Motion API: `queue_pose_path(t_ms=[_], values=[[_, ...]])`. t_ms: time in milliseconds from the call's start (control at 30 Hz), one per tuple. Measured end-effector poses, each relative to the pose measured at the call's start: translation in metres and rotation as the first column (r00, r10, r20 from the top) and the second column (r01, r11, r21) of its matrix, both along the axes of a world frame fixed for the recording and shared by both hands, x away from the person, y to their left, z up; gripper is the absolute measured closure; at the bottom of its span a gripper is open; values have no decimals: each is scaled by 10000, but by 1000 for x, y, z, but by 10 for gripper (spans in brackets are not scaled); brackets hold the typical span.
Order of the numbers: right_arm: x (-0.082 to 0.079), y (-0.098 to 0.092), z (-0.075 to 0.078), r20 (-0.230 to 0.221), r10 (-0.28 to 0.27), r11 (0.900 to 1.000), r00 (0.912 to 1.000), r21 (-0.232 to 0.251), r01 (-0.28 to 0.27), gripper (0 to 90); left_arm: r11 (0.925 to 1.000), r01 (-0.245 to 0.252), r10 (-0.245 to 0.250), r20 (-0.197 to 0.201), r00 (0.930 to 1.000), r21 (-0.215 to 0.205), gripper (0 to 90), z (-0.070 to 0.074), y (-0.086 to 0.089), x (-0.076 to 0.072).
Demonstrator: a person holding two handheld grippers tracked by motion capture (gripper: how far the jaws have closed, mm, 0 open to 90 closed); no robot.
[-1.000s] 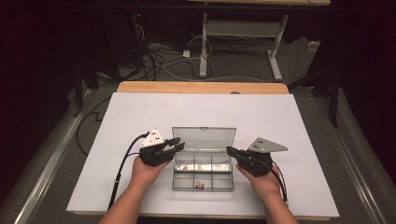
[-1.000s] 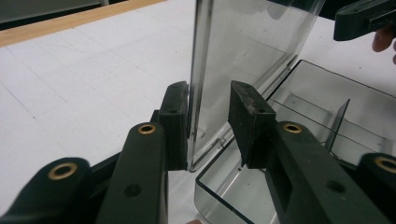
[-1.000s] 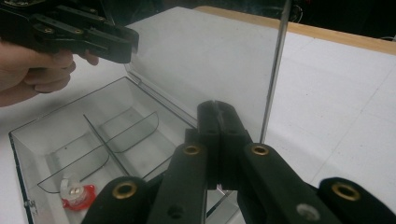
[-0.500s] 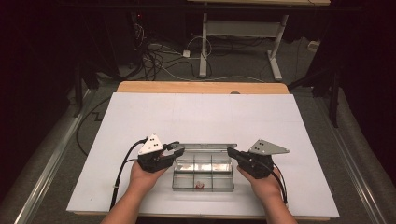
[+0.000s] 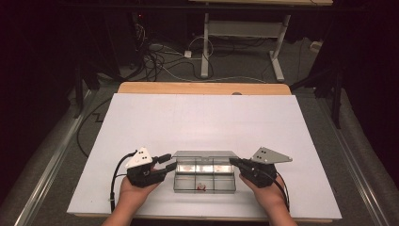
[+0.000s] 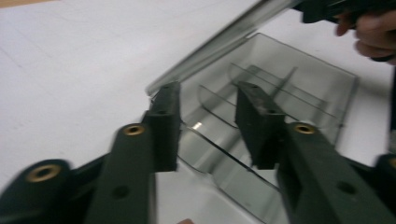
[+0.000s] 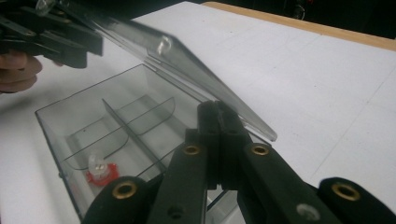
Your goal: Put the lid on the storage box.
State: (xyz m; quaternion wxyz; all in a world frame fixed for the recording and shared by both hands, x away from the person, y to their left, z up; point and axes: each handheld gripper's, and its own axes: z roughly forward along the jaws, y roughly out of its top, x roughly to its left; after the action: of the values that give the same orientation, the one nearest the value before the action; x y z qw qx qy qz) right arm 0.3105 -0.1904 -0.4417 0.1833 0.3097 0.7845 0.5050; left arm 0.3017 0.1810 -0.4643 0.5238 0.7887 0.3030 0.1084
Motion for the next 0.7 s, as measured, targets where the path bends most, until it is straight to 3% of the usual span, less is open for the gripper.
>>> queue_pose_path(t_ms=[133, 233, 700], values=[[-5, -1, -2, 4, 39, 10000, 10000, -14, -39, 900, 9989, 422, -424, -104, 9990, -200, 796, 0, -5, -11], [-8, -1, -4, -24, 91, 9999, 10000, -99, -91, 900, 9980, 587, -590, -126, 9982, -254, 869, 0, -9, -13], [-24, -13, -13, -56, 0, 9990, 10000, -449, -2, 900, 9951, 900, -911, -245, 9955, -414, 875, -4, -15, -15]])
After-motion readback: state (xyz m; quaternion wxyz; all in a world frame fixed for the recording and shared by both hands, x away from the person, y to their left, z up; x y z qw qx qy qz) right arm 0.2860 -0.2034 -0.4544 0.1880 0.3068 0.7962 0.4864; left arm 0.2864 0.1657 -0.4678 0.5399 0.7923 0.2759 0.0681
